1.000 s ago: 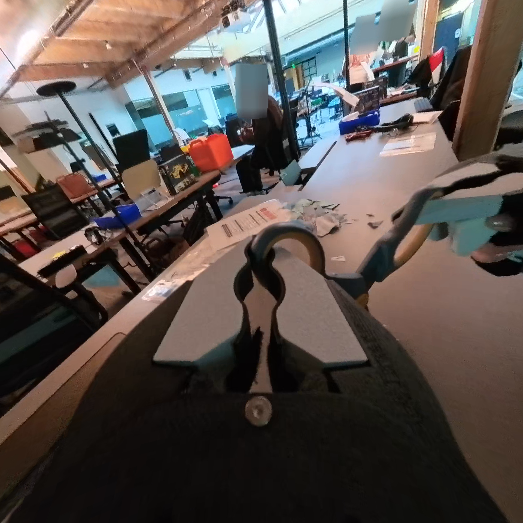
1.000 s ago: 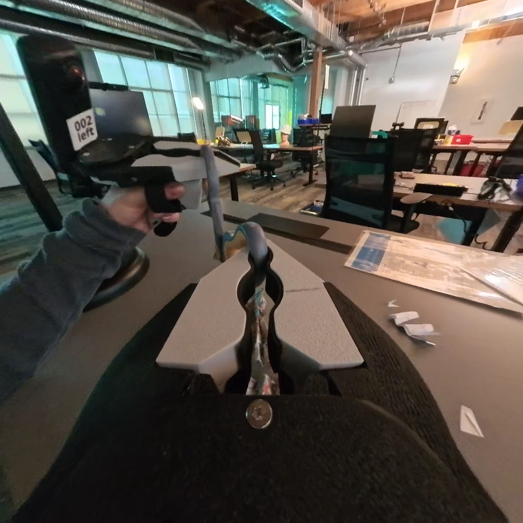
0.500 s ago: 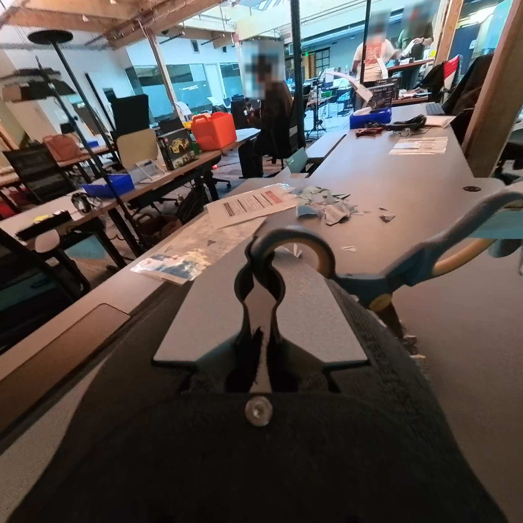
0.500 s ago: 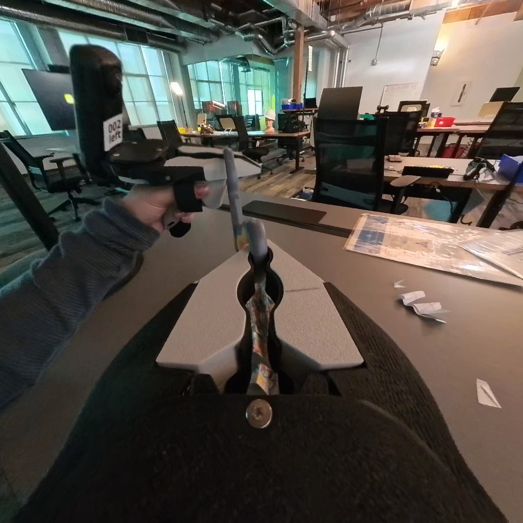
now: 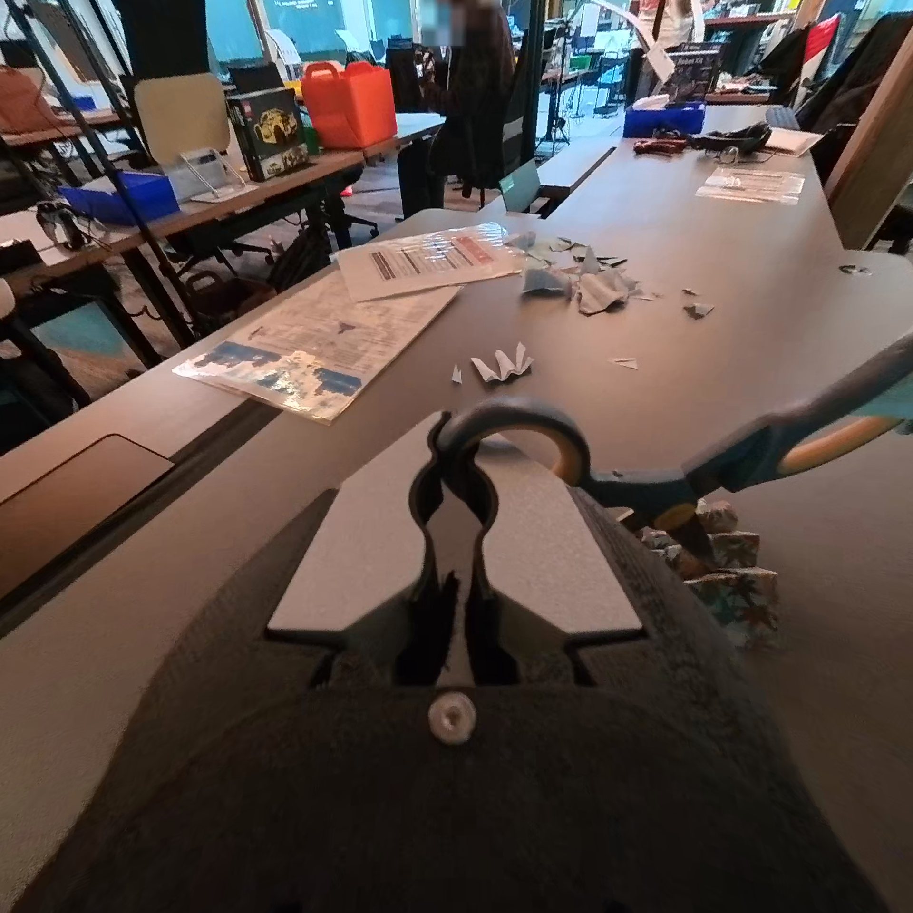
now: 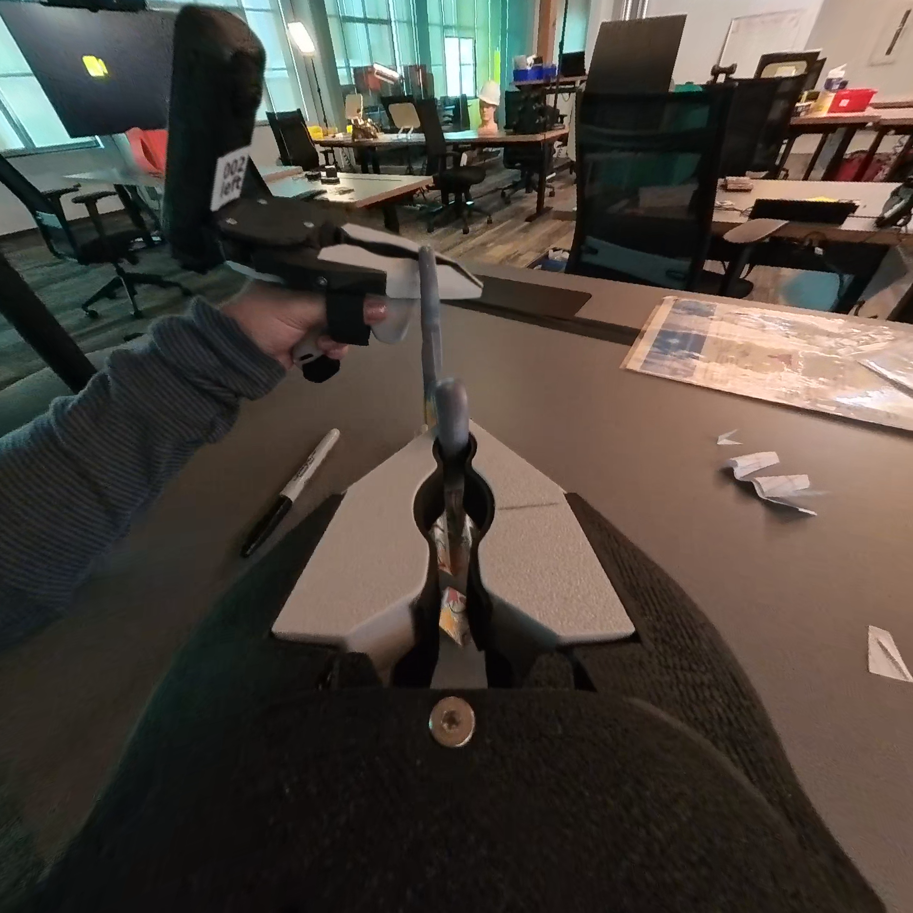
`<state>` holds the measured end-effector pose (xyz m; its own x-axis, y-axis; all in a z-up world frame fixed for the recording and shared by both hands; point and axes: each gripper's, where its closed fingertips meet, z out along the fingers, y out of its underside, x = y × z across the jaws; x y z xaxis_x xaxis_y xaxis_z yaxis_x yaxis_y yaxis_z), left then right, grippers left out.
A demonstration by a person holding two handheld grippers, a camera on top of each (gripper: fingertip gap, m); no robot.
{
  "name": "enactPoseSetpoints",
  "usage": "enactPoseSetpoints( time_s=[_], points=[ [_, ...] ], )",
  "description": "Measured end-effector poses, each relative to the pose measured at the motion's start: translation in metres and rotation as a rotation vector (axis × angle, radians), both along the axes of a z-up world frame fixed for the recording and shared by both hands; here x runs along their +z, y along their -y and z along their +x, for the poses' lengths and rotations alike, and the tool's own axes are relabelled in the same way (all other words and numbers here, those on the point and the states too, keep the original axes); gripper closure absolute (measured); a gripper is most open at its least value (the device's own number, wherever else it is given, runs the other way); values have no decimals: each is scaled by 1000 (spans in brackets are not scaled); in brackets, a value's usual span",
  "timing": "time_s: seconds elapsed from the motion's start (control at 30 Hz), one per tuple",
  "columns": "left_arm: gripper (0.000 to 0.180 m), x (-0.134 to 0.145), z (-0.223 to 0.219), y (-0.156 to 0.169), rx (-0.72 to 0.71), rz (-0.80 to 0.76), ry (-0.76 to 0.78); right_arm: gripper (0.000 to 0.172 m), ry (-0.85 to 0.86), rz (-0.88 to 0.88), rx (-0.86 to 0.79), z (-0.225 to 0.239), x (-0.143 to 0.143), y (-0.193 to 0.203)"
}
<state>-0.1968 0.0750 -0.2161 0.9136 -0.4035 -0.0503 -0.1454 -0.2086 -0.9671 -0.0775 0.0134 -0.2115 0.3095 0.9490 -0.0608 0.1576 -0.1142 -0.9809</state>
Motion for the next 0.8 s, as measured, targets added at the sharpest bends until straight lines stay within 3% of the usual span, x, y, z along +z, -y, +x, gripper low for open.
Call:
enactPoseSetpoints(
  time_s=[0.47, 0.8],
  points=[
    [180, -25, -11, -3, 10, -66, 50, 172, 34, -34, 17, -11, -15, -6],
    [180, -28, -17, -1, 17, -105, 135, 172, 20, -54, 19, -18, -13, -10]
  ],
)
